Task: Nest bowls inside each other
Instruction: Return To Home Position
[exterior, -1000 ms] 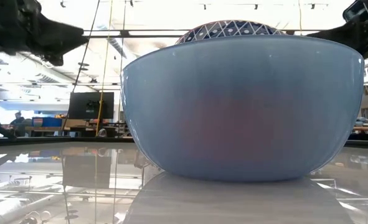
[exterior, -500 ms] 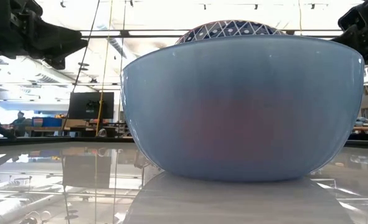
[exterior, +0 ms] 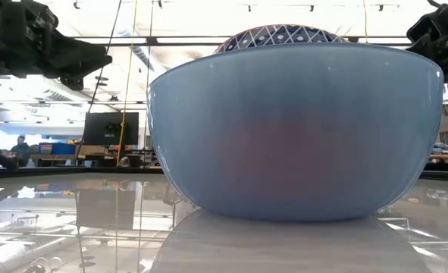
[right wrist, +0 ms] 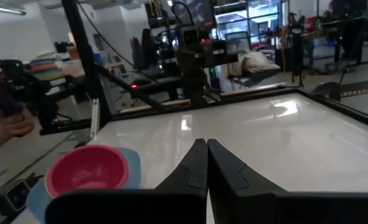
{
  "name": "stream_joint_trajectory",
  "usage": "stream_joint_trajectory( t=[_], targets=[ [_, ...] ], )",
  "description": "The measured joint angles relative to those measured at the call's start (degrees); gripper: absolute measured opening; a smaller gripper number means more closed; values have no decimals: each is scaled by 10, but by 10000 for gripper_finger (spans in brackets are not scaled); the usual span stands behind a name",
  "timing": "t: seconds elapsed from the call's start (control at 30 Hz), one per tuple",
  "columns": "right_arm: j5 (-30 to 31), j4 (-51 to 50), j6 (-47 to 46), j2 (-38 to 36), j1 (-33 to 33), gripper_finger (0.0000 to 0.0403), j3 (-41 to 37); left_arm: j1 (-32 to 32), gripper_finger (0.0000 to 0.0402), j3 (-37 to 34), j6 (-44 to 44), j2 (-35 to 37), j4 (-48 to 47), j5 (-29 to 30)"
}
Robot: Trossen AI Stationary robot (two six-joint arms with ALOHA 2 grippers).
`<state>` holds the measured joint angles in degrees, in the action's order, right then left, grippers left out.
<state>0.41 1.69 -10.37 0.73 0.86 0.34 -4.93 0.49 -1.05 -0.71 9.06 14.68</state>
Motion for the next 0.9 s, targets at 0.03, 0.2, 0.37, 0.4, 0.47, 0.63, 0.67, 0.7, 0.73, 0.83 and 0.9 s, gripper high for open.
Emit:
stream_joint_trajectory(
  t=[0.03, 0.2, 0.37, 0.4, 0.47, 0.63, 0.67, 0.7, 0.73, 0.83, 0.9],
  targets=[
    [0, -3, 1, 0, 0, 7, 0, 0, 155, 0, -4, 0, 0, 2],
    [39, 0, 12, 1, 0, 13, 0, 0, 155, 0, -1, 0, -23, 21],
    [71, 5, -60, 1, 0, 22, 0, 0, 156, 0, 17, 0, -59, 21],
    [71, 5, -64, 1, 0, 23, 0, 0, 156, 0, 17, 0, -59, 21],
    [71, 5, -64, 1, 0, 23, 0, 0, 156, 0, 28, 0, -59, 21],
    [71, 5, -64, 1, 0, 22, 0, 0, 156, 0, 47, 0, -59, 21],
    [71, 5, -64, 1, 0, 23, 0, 0, 156, 0, 47, 0, -59, 21],
    [71, 5, -64, 1, 0, 23, 0, 0, 156, 0, 47, 0, -59, 21],
    [71, 5, -64, 1, 0, 24, 0, 0, 156, 0, 47, 0, -59, 21],
    [71, 5, -64, 1, 0, 24, 0, 0, 156, -1, 47, 0, -59, 21],
    [71, 5, -64, 1, 0, 23, 0, 0, 156, -1, 47, 0, -59, 21]
  ],
)
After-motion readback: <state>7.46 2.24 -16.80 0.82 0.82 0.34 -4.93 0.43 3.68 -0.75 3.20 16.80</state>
